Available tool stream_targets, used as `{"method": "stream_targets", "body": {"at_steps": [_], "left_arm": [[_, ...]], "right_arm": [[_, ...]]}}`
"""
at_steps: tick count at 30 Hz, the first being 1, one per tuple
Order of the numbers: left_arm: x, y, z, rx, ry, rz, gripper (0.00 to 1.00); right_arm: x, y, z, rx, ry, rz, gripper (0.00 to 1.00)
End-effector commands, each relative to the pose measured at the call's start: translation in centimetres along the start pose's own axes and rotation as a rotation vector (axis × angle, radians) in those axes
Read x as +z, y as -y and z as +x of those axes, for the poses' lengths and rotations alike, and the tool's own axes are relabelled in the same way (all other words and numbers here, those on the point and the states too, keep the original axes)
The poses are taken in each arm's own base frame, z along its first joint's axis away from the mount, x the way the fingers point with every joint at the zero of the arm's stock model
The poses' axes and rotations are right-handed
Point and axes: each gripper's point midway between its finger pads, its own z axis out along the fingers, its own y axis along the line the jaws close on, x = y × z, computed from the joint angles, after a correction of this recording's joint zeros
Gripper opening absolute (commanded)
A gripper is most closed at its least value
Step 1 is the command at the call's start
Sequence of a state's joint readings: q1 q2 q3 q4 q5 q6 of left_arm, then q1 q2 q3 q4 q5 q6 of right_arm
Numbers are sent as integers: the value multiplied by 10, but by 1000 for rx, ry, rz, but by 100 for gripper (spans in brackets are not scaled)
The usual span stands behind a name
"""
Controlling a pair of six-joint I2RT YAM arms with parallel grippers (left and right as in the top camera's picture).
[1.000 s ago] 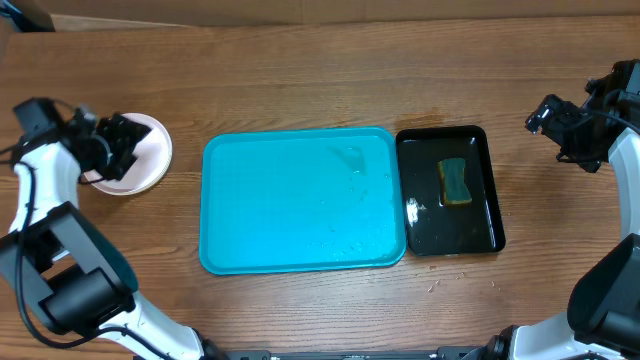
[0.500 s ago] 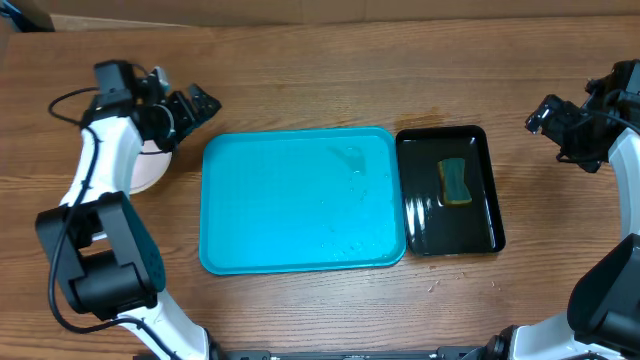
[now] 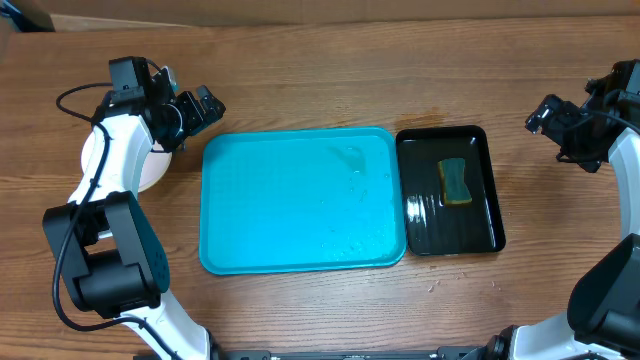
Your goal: Clean dirty plates on tray and stack at the side
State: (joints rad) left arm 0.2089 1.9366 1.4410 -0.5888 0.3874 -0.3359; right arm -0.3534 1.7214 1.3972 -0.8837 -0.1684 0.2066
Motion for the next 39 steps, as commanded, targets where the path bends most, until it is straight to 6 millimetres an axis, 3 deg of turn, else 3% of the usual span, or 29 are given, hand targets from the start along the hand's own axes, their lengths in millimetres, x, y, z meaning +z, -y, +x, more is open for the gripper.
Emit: {"method": "stream_targets", "body": {"at_steps": [1,5,9,14,18,24,25,27,30,33,39], "left_arm": [[-5,7,-8,38,26,1,100],[-5,7,-8,38,26,1,100],[-5,7,-8,38,26,1,100],[-5,6,-8,38,26,1,100],[-5,7,-8,38,26,1,100],[-5,7,-8,38,26,2,100],[-5,7,-8,38,26,1,100],[-5,7,-8,38,26,1,100],[-5,7,-8,38,26,1,100],[-5,7,-8,38,26,1,100],[-5,7,-8,38,26,1,100]], "right_arm": [[-12,-6,-8,-8,41,-11,100],[-39,-26,-11,-51,104,-44,100],[-78,-63,-5,-134,189,-110,100],[-150,-115,17,-263,332,-238,100],[-225,-155,58,-398,461,-392,100],[-334,-151,109,-534,738,-505,100],[-358,-138,118,-524,804,-533,100],[-376,-120,126,-499,872,-543,100],[-387,-90,136,-447,963,-520,100],[-381,-68,141,-391,1055,-488,100],[-354,-57,140,-329,1283,-545,100]]}}
